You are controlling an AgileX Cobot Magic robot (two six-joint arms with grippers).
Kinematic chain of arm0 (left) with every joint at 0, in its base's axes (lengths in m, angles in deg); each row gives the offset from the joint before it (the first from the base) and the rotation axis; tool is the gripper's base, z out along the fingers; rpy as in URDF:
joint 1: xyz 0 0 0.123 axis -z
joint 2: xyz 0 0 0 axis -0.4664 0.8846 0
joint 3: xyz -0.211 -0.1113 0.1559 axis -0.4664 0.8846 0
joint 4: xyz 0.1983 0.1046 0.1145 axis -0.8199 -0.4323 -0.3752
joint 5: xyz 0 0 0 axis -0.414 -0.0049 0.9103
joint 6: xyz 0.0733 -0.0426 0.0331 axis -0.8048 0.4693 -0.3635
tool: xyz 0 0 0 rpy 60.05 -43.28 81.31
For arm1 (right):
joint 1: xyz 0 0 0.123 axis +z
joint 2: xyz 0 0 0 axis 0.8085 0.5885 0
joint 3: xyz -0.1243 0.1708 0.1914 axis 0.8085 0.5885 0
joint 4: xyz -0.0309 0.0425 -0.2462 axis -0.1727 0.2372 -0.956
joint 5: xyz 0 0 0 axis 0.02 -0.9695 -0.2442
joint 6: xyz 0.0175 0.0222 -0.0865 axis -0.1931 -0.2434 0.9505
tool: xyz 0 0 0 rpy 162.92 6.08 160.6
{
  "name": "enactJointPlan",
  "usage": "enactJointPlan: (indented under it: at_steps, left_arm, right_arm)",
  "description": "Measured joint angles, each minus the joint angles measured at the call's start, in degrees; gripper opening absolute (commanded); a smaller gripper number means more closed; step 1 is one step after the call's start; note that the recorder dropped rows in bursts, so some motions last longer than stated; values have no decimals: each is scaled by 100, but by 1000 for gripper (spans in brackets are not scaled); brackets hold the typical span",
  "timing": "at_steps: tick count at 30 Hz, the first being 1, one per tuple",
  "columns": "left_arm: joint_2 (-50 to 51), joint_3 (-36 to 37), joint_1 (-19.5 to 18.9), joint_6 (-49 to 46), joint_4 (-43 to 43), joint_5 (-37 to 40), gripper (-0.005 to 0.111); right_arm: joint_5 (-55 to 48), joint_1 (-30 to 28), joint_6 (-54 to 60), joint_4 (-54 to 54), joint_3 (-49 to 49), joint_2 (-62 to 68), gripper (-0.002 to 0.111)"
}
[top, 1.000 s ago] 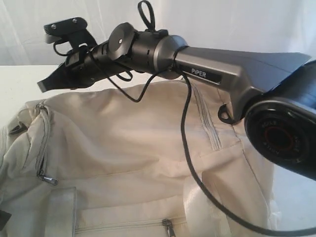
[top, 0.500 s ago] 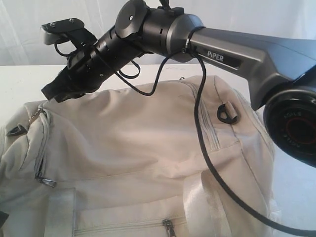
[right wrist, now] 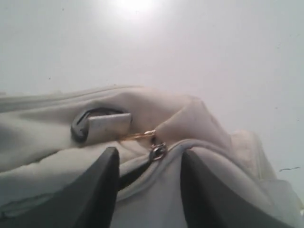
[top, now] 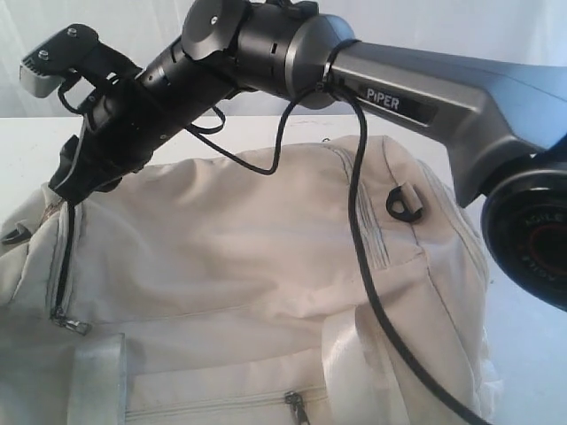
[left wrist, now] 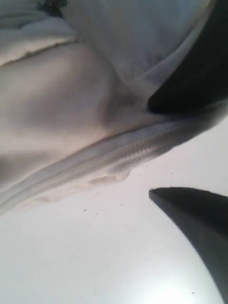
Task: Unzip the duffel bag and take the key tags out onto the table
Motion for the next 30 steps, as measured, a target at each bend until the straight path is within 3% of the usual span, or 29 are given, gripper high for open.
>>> enactJointPlan:
  at_steps: [9,13,19,24,30]
  left_arm:
    - [0,-866,-17,-165,-214,709,59]
    - [0,-1187,-506,-339,-344,919,56]
    - [0,-1105,-1339,-784,675,762,56]
    - [0,-716,-1450,-796,933,715,56]
    - [0,-672,-1450,-777,987,486,56]
  right_arm:
    - [418,13,445,37,-4,0,45]
    - [329,44,1371,29,-4,0,45]
    - [357,248,2780,-434,-4,0,45]
    - [1036,728,3271,-1361,-4,196,45]
    - [1108,810,3294,-2276,-4,350,44]
